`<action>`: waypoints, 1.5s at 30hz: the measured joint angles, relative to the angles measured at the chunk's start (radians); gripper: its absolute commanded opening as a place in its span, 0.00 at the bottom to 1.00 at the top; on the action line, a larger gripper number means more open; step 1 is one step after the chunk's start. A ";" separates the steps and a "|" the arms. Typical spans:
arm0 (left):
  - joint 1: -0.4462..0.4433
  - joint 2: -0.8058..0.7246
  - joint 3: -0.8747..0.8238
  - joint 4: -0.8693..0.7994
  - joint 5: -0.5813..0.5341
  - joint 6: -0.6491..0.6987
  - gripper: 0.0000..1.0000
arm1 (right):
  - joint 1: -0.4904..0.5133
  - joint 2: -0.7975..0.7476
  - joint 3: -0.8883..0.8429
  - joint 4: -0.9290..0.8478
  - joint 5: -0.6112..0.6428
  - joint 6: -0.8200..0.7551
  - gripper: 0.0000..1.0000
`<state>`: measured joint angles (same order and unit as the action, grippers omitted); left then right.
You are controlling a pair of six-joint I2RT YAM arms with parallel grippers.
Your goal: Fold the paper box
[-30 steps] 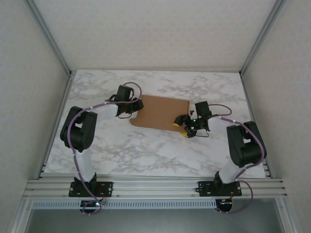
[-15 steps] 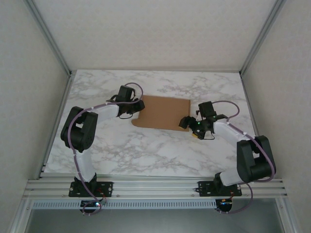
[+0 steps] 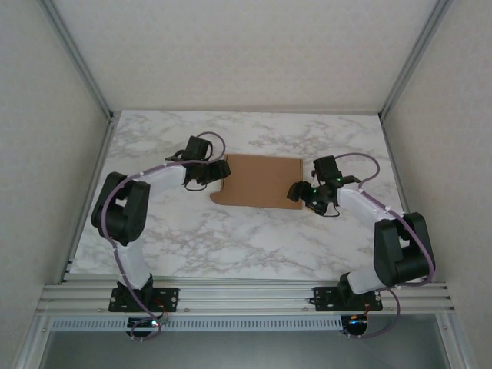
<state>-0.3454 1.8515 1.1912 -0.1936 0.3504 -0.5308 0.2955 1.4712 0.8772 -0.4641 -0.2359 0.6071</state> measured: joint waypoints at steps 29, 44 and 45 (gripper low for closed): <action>-0.088 -0.217 -0.194 -0.085 -0.008 0.016 0.61 | 0.005 0.166 0.132 -0.026 0.061 -0.061 0.70; -0.088 -0.220 -0.199 -0.121 -0.029 0.019 0.61 | 0.013 0.166 0.133 -0.023 0.069 -0.065 0.69; -0.088 -0.220 -0.205 -0.117 -0.029 0.019 0.61 | 0.013 0.166 0.133 -0.023 0.071 -0.065 0.68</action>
<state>-0.4335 1.6314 0.9859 -0.3107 0.3210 -0.5121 0.3088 1.6367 1.0100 -0.4870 -0.1650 0.5419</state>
